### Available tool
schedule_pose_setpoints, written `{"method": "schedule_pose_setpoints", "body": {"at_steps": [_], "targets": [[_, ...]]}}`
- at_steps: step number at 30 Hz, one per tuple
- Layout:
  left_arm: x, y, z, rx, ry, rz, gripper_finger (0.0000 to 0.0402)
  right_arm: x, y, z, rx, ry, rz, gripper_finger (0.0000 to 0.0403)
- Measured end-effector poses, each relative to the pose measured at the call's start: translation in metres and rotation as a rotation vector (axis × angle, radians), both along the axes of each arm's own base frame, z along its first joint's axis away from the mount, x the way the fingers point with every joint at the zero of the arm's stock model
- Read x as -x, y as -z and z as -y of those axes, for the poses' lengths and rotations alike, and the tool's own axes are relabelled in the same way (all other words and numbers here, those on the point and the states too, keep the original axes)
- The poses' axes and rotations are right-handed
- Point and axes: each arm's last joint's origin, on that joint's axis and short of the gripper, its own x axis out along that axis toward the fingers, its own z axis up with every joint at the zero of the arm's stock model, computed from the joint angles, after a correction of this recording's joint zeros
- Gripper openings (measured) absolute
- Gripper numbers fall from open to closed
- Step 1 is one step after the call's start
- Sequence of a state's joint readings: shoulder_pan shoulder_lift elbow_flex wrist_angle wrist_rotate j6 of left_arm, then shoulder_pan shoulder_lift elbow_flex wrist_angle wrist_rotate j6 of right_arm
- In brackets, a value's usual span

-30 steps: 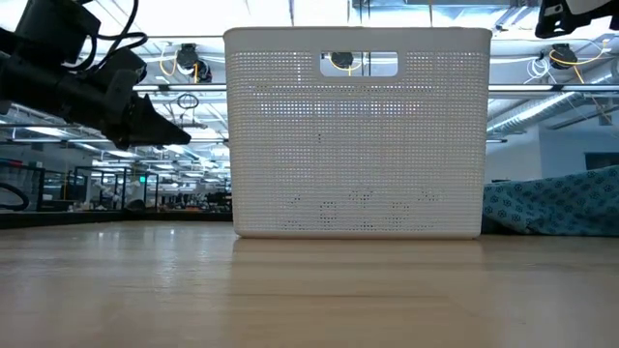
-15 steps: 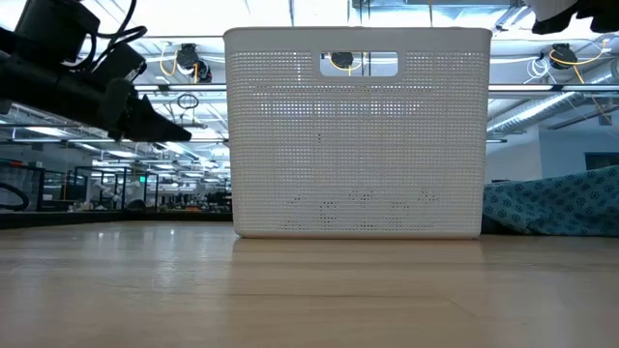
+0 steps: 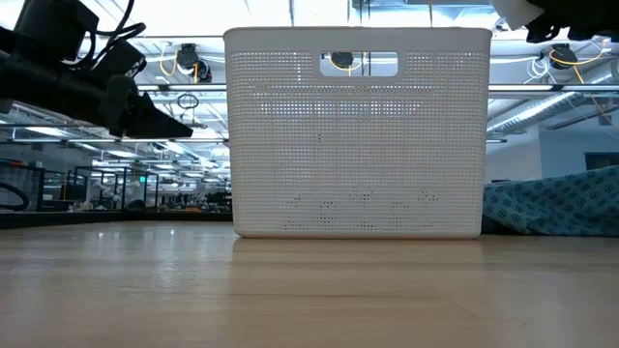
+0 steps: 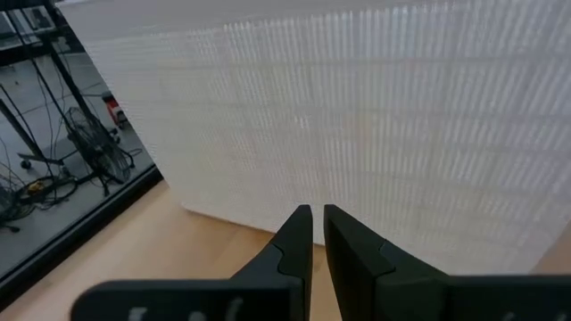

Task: Pick & place medical supplies in basket/bin
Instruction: Put the white medicine bottle into the white bin

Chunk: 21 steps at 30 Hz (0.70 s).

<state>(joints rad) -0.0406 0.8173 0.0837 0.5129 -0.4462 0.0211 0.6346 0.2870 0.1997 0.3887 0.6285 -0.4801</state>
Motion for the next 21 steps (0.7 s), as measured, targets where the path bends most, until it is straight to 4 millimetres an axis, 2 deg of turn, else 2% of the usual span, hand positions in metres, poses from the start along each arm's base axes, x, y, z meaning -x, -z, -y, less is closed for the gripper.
{"method": "schedule_pose_setpoints", "body": {"at_steps": [6,12,17,21], "targets": [[-0.001,-0.003,0.000,0.004,-0.001,0.033,0.0037,-0.004,-0.021,0.008,0.008,0.149,0.065,0.0168],[-0.001,-0.005,0.000,0.001,-0.001,0.055,0.0037,-0.018,-0.071,0.017,0.103,0.273,-0.042,0.0168],[-0.001,-0.008,0.000,-0.004,0.000,0.081,0.0037,-0.040,-0.112,0.030,0.178,0.420,-0.176,0.0167],[-0.001,-0.008,0.000,-0.006,0.000,0.081,0.0037,-0.059,-0.134,0.046,0.283,0.534,-0.210,0.0167]]}}
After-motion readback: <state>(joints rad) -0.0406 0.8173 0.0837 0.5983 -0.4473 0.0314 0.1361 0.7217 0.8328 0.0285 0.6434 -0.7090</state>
